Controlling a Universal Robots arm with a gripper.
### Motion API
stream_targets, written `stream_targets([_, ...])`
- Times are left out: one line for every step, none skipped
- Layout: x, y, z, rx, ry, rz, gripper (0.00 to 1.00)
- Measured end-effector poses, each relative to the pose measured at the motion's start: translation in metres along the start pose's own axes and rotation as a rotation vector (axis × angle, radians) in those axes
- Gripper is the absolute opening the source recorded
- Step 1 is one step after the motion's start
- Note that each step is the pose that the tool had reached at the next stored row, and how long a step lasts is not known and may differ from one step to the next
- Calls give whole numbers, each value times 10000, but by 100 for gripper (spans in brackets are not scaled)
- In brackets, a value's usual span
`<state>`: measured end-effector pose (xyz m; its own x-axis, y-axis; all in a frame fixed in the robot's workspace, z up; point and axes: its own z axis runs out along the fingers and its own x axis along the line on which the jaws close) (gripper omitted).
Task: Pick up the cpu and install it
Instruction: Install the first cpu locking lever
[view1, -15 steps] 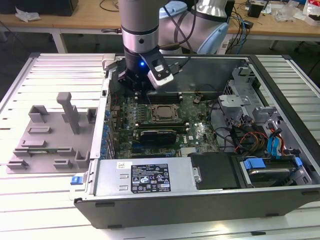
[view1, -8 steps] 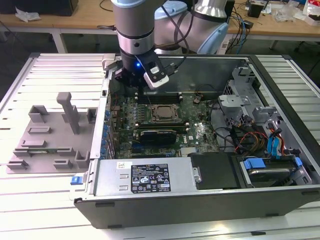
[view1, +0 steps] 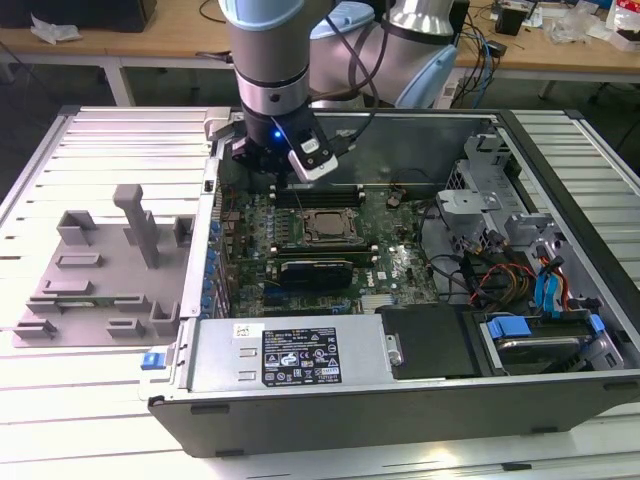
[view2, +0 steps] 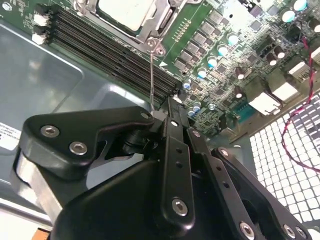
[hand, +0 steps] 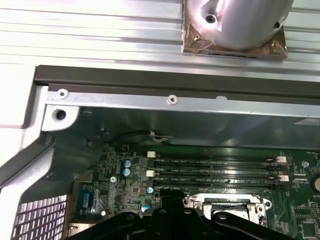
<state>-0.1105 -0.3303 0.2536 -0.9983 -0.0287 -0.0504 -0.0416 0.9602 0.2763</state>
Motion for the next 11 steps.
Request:
stream_targets([-15, -1, 2, -6, 0, 1, 11])
stream_targets([-34, -2, 4, -7, 0, 1, 11])
stream_targets([-56, -3, 6, -8, 0, 1, 11])
stream_targets([-106, -5, 8, -7, -1, 0, 11])
stream_targets([-158, -8, 11, -7, 0, 0, 11])
stream_targets([-217, -10, 14, -6, -1, 2, 11])
stream_targets([-254, -12, 16, -6, 0, 1, 11])
stream_targets([-293, -14, 19, -6, 2, 0, 11])
stream_targets([-366, -19, 23, -7, 9, 4, 11])
stream_targets([-404, -22, 25, -7, 16, 3, 11])
stream_targets([-405, -22, 25, -7, 14, 5, 11])
